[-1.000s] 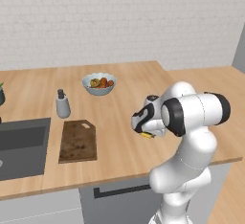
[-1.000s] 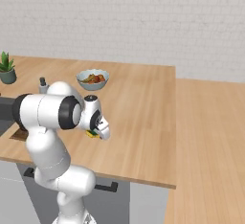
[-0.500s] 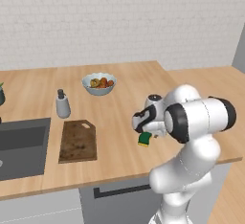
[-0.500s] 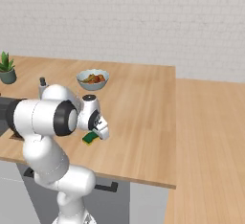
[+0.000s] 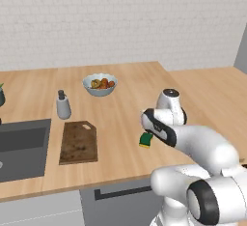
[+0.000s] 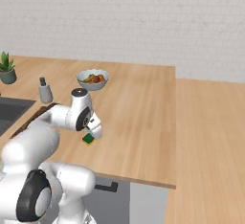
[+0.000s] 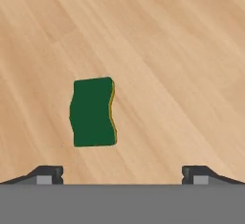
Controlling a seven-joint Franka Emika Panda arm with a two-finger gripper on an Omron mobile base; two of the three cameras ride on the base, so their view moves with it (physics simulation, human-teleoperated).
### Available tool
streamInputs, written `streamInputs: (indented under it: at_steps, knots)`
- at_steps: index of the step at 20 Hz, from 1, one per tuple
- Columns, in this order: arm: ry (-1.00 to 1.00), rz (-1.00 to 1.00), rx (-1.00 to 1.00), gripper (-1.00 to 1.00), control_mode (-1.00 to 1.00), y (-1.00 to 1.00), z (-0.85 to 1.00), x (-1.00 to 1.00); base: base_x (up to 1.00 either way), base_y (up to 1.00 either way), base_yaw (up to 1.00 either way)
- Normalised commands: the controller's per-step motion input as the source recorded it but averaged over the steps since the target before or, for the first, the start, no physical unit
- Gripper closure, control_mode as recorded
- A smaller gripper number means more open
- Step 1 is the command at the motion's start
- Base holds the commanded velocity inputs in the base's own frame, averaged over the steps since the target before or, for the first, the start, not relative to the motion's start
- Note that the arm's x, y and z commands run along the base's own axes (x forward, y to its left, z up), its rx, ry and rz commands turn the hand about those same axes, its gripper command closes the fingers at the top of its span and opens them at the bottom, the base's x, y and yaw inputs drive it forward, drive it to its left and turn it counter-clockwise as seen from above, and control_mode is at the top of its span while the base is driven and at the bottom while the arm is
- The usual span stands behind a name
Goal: Pick up the sponge from the counter and clean the cutting board by briefly scrubbing or pressing down on the cutting board. Once finished, release the sponge.
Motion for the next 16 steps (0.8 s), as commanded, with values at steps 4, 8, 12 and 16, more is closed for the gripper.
streamInputs:
  at_steps: [4, 8, 12, 16]
  knots:
    - [0.00, 0.12, 0.03, -1.00, -1.00, 0.00, 1.00, -0.97, 0.00, 0.00, 0.00]
    - [-0.03, 0.16, 0.01, -1.00, -1.00, 0.00, 1.00, -0.94, 0.00, 0.00, 0.00]
    - [-0.06, 0.13, 0.00, -1.00, -1.00, 0.00, 1.00, -0.77, 0.00, 0.00, 0.00]
    - [-0.19, 0.11, 0.00, -1.00, -1.00, 0.00, 1.00, -0.66, 0.00, 0.00, 0.00]
